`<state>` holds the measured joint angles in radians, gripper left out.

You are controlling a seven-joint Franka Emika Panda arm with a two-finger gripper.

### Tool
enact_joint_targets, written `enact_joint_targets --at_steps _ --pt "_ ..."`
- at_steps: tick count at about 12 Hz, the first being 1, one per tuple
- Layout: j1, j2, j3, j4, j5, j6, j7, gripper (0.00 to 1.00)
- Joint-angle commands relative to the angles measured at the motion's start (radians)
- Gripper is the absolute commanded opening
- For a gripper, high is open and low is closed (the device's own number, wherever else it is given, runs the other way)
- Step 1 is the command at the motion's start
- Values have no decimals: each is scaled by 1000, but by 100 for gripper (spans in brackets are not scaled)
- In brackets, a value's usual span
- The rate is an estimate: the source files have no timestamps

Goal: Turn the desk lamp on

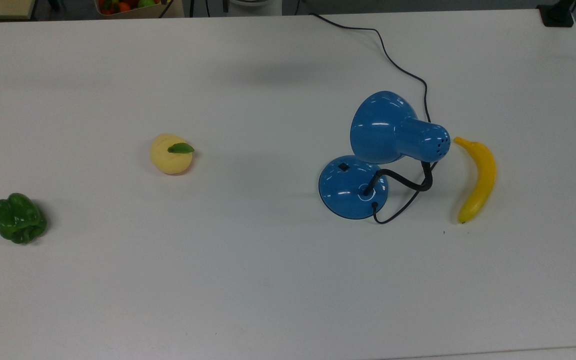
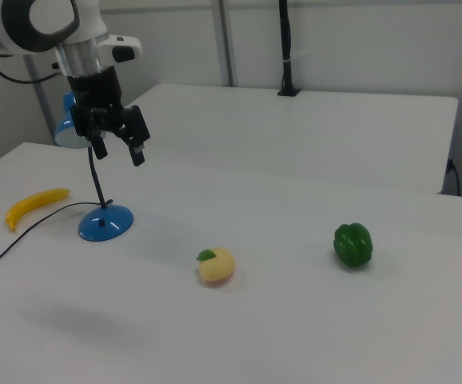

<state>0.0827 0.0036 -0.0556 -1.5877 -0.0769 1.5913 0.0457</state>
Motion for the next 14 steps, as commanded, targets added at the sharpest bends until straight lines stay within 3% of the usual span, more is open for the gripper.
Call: enact_joint_targets --at_steps 1,9,10,12,14 --pt "3 6 -6 9 14 -5 -10 100" --pt "0 9 -6 11 14 -4 -18 100" --pt "-1 9 -6 9 12 -4 -20 90" --pt "-3 10 -6 8 12 5 -26 36" --pt "-1 19 -6 9 12 7 -43 0"
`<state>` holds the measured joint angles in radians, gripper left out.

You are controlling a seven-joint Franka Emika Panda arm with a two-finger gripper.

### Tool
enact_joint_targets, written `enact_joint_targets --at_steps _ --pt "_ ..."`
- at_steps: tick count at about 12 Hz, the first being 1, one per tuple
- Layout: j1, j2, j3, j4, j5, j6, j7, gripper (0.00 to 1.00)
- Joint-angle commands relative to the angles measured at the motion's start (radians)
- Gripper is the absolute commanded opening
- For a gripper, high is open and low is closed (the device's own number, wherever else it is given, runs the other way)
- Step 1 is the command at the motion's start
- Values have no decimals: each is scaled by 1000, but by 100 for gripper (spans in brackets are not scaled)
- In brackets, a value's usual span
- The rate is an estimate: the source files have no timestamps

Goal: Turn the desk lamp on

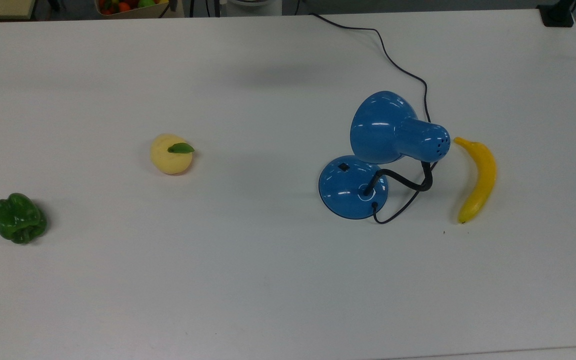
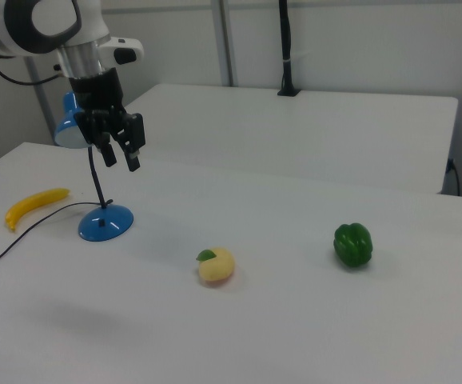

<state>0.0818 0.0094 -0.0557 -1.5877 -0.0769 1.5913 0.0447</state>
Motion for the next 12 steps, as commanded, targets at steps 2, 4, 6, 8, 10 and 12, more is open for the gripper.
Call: enact_joint_targets --at_steps 2,4,6,8,10,12 --pt "1 15 -6 8 14 7 -62 0" --pt "3 26 -4 8 19 10 -63 0" --pt "12 37 5 2 19 13 -63 0" --pt "32 37 19 -53 20 89 -71 0" --pt "65 64 23 -93 20 134 -71 0" --pt "104 109 30 -110 20 177 -69 0"
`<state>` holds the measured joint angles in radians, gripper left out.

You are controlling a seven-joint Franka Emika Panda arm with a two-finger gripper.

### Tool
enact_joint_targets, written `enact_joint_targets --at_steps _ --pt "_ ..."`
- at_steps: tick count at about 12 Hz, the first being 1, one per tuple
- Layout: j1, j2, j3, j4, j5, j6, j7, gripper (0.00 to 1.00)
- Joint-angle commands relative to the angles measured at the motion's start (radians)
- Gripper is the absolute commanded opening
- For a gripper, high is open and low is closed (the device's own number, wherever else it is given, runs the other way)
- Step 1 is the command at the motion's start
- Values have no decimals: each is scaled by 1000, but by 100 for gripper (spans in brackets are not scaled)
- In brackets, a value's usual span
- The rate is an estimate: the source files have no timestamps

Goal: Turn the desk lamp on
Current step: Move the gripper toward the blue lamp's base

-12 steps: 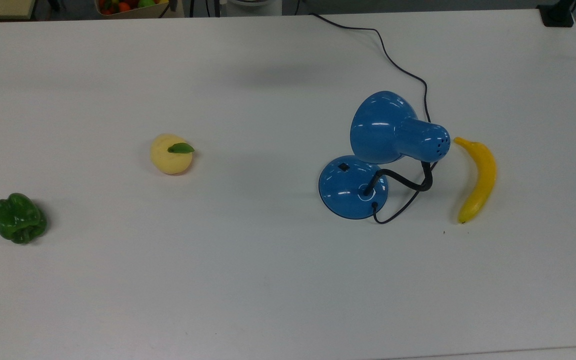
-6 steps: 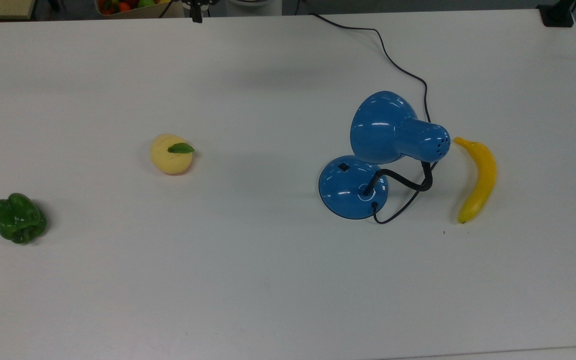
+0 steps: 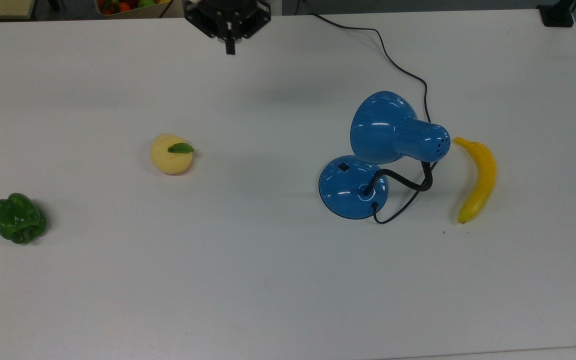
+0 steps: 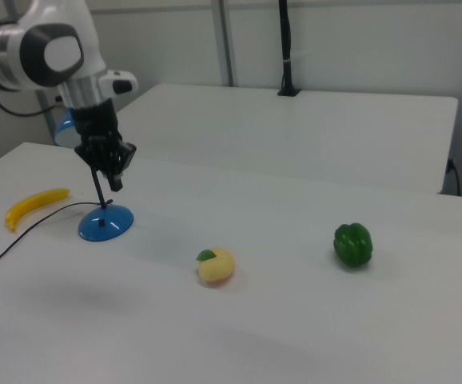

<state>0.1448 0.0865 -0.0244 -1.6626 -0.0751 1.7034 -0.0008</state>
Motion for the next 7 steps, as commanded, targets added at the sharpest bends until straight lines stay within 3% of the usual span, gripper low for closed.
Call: enact_joint_targets --at_steps 1,3,7 --pt "51 42 7 -57 17 88 -25 0" --pt "56 61 53 -139 9 241 -25 0" --pt "55 153 141 -146 6 401 -22 0"
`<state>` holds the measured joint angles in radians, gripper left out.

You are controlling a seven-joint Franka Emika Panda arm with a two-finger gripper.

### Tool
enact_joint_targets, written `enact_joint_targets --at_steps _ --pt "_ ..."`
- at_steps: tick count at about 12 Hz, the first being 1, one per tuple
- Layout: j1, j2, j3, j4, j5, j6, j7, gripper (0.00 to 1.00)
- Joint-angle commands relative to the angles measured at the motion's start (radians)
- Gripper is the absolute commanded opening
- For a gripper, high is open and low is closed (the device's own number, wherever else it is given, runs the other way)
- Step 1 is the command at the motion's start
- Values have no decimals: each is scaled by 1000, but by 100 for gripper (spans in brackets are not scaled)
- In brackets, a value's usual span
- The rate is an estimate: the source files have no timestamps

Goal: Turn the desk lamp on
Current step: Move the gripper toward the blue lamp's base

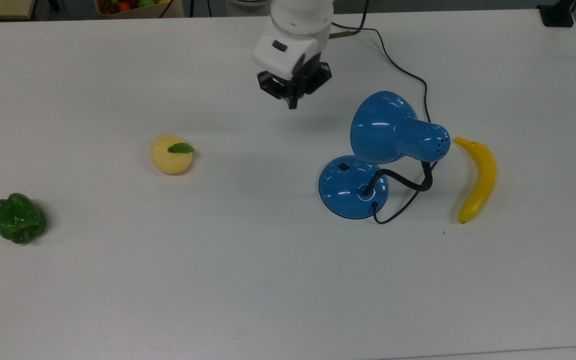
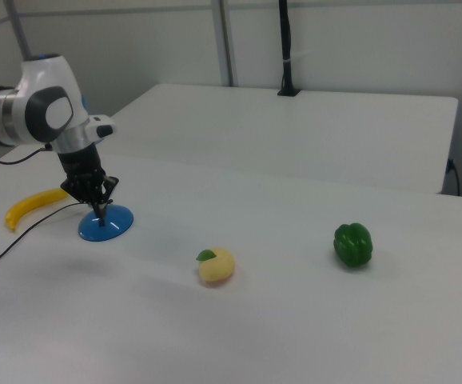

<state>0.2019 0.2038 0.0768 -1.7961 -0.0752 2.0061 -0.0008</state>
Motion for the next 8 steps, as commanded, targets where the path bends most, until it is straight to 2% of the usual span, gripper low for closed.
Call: enact_joint_targets --at_steps 1,5,8 --pt "-1 49 44 -12 6 127 -22 0" --pt "17 121 58 -9 6 287 -24 0" --pt "25 141 60 -9 8 338 -24 0"
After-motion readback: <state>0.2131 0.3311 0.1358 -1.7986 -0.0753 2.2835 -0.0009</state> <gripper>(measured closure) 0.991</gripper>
